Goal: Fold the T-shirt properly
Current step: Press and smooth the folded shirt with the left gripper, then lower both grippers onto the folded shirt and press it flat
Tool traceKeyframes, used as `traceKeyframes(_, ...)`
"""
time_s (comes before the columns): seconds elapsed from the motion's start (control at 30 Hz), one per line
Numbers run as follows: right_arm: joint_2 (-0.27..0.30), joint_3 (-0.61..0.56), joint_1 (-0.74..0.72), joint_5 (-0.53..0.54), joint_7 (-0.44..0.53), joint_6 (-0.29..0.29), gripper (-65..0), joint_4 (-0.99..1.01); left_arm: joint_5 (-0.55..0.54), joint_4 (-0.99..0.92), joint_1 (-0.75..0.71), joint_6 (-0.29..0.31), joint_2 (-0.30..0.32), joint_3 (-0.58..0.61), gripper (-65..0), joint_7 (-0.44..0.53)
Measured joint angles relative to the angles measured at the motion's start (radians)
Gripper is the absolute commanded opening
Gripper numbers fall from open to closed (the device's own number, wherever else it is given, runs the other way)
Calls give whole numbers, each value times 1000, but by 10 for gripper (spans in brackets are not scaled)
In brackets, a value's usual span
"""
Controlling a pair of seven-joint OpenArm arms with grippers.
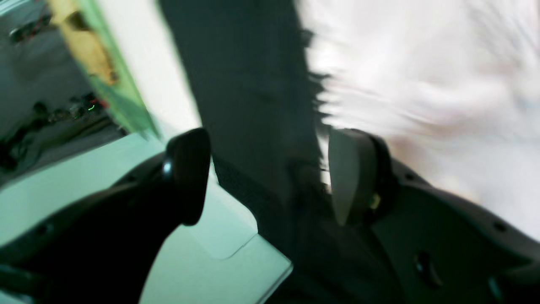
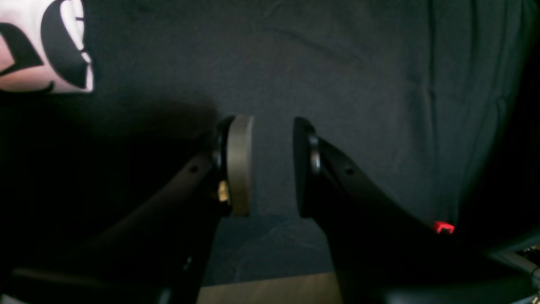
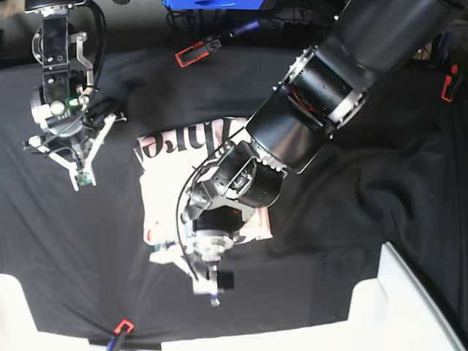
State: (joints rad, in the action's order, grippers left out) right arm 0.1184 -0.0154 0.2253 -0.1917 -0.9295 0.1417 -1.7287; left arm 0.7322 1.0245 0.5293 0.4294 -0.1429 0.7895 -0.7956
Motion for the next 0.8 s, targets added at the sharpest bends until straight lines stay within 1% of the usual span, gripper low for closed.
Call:
traceKeyframes(0.13, -1, 0, 14, -1, 0, 0, -499, -1, -1, 174, -77, 5, -5, -91, -222, 2)
traceKeyframes(0.2, -12, 0, 17, -2, -6, 0, -499, 0, 0, 245, -128, 7, -4, -140, -225, -5)
traceKeyframes(0.23, -14, -3, 16, 3, -5, 0, -499, -1, 3, 277, -162, 8, -5, -175, -230, -2)
traceKeyframes(0.27, -16, -3, 14, 3, -2, 0, -499, -1, 1, 301, -193, 10, -9, -217, -249, -5)
traceKeyframes(0.3, -18, -3, 12, 2, -1, 0, -499, -1, -3, 327, -229, 10, -11, -269, -294, -23)
traceKeyframes(0.33, -17, -3, 12, 3, -1, 0, -499, -1, 0, 343, -256, 9, -9, -308, -356, -51)
traceKeyframes(0.37, -17, -2, 14, 0, -2, 0, -499, -1, 2, 360, -287, 13, -6, -349, -445, -62)
traceKeyframes(0.4, -16, -2, 15, -1, -5, 0, -499, -1, 6, 373, -314, 14, 2, -379, -548, -68)
traceKeyframes(0.43, -17, -2, 16, -1, -3, 0, -499, -1, 8, 386, -337, 39, 4, -402, -637, -70)
traceKeyframes(0.47, -18, -3, 15, -1, -3, 0, -499, -1, 16, 399, -362, 88, 5, -420, -650, -71)
traceKeyframes(0.5, -20, -3, 14, 0, -3, 0, -499, -1, 20, 402, -385, 147, 4, -422, -650, -71)
traceKeyframes(0.6, -19, -21, 12, -3, -4, -1, -503, -1, -4, 419, -461, 278, -5, -414, -650, -47)
traceKeyframes(0.67, -12, -71, 14, -14, -5, -5, -553, -1, -46, 440, -503, 279, -10, -410, -650, -53)
traceKeyframes(0.7, -9, -111, 14, -14, -4, -7, -588, -1, -101, 465, -517, 280, -7, -412, -650, -55)
traceKeyframes(0.73, -9, -150, 13, -8, -2, -2, -609, -1, -151, 491, -523, 278, -6, -419, -650, -57)
traceKeyframes(0.8, -18, -214, 10, 0, 1, 0, -617, 0, -224, 526, -520, 275, -3, -423, -650, -65)
